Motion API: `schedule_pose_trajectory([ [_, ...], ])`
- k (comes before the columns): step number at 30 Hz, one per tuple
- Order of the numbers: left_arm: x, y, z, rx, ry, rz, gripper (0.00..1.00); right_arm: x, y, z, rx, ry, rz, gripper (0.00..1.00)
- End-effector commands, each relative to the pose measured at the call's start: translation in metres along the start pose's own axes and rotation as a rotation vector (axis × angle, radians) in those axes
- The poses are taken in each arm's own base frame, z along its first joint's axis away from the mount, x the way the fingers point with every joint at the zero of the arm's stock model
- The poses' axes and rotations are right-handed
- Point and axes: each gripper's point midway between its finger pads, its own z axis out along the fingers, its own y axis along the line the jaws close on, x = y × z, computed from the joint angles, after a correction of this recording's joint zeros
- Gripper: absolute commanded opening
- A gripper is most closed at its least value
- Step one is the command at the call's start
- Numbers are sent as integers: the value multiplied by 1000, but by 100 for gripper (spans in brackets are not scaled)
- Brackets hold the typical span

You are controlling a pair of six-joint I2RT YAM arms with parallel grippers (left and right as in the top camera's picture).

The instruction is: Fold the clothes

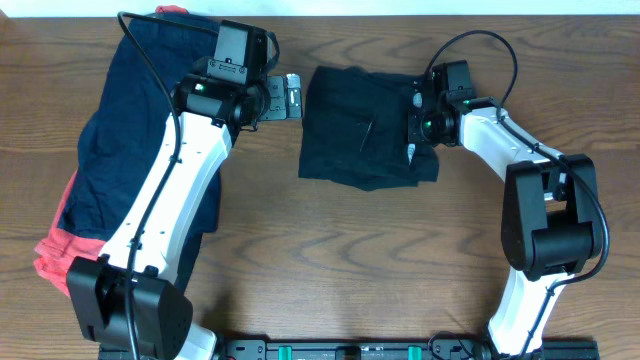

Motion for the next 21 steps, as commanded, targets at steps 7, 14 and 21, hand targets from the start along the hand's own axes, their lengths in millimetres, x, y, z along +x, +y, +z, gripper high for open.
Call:
schedule_pose_trajectory([
  [7, -4, 3, 0, -13, -8, 13, 98, -33, -58, -10, 30, -116, 164, 1],
  [14, -4, 3, 0, -14, -8, 13, 98, -52, -158, -41, 96, -237, 468, 1],
  [21, -4, 3, 0, -13, -8, 12, 98, -36, -270, -85, 166, -348, 879, 1],
])
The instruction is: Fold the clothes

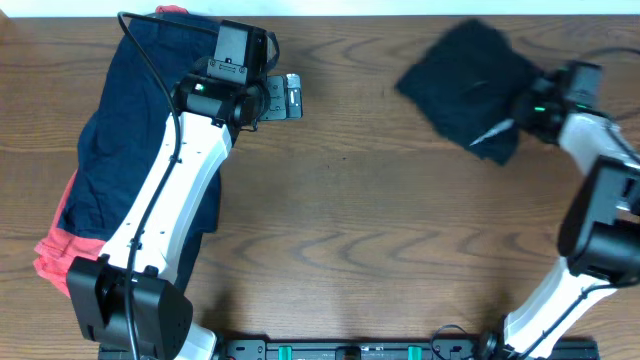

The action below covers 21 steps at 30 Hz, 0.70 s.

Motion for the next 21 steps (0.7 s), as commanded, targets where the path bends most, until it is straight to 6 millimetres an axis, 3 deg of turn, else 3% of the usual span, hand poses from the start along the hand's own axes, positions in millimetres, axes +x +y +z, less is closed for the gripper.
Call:
schedule_pose_trajectory([
  [1, -4, 3, 0, -13, -8, 11, 98, -27, -52, -8, 58, -58, 256, 1],
  [4, -4, 3, 0, -12, -8, 8, 98, -45, -79, -17, 68, -108, 372, 1],
  [7, -4, 3, 0, -12, -8, 8, 98, -62, -86, -22, 51, -164, 402, 1],
  [15, -4, 3, 0, -13, -8, 9, 98, -88, -50, -20, -11, -300, 314, 1],
  [21, -4, 3, 0, -13, -8, 9, 98, -74, -21, 2, -22, -292, 231, 1],
])
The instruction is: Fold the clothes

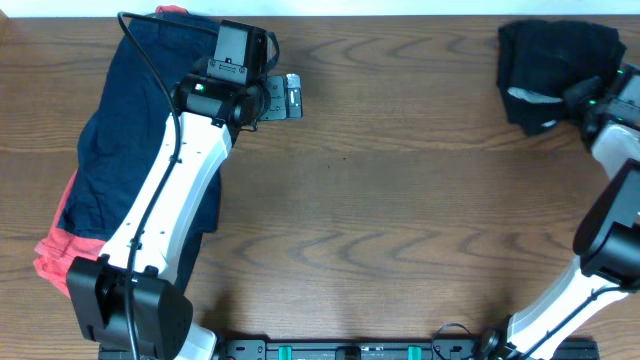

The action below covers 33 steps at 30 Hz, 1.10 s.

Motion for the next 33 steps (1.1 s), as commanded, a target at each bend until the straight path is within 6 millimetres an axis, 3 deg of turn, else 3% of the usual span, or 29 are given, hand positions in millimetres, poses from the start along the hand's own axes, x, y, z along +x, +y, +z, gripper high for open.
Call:
schedule_pose_trajectory([
  [1, -4, 3, 0, -13, -8, 9, 98, 27, 4, 16, 14, 39, -44, 1],
  [7, -4, 3, 0, -13, -8, 9, 98, 67, -23, 33, 89, 149, -66, 1],
  [12, -4, 3, 0, -13, -7, 9, 98, 86, -28, 35, 49, 242, -248, 1],
  [18, -1, 4, 6, -17, 7, 9, 98, 80, -38, 34, 45, 250, -307, 1],
  [33, -2, 4, 16, -18, 10, 9, 98, 51, -23, 38, -23, 135, -399, 1],
])
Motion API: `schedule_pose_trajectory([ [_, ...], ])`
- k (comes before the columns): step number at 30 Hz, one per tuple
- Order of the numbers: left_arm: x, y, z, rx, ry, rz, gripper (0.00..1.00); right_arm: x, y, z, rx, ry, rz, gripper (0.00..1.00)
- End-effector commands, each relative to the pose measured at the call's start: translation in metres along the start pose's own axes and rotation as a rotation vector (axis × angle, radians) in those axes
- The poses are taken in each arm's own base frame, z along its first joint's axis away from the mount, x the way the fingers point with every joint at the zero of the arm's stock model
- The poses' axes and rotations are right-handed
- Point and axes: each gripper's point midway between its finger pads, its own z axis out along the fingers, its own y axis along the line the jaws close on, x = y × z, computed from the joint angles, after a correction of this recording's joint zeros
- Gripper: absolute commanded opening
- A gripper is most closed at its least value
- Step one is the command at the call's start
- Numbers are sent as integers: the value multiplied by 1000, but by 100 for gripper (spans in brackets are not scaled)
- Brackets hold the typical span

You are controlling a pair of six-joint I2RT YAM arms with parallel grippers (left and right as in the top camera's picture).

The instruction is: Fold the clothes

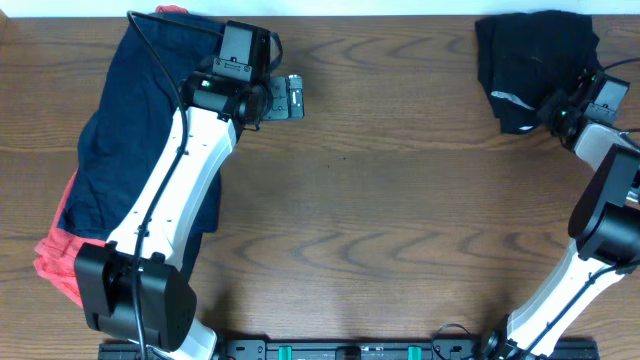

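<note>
A folded black garment [530,60] lies at the table's far right corner, with a white tag showing at its near edge. My right gripper [553,108] is at the garment's near right edge and appears shut on the cloth; its dark fingers are hard to make out against it. At the far left a pile of unfolded clothes has a navy garment [110,140] on top and a red one [55,258] underneath. My left gripper [292,96] hovers just right of the pile, open and holding nothing.
The left arm [170,190] stretches over the right side of the pile. Bare wooden table [380,200] fills the middle and front. The table's far edge runs just behind the black garment and the pile.
The black garment has shifted a little to the left along the far edge and lies flatter. The right gripper has moved slightly left with it. The left arm has barely moved.
The folded black garment lay at the table's middle back with the right gripper on its right edge. Then it was farther right, then at the far right corner. Now it rests there, slightly to the left. The left gripper stayed open beside the pile.
</note>
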Motion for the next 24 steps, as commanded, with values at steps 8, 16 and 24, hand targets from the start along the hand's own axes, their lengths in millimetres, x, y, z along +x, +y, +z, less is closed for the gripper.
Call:
schedule_pose_trajectory([
  [8, -4, 3, 0, -12, -10, 9, 98, 9, 15, -5, -103, 53, -26, 72],
  [16, -4, 3, 0, -12, -9, 9, 98, -35, 42, -66, -115, -30, -122, 84],
  [24, 1, 4, 0, -19, 11, 9, 98, -63, 74, -132, -102, -122, -454, 99],
])
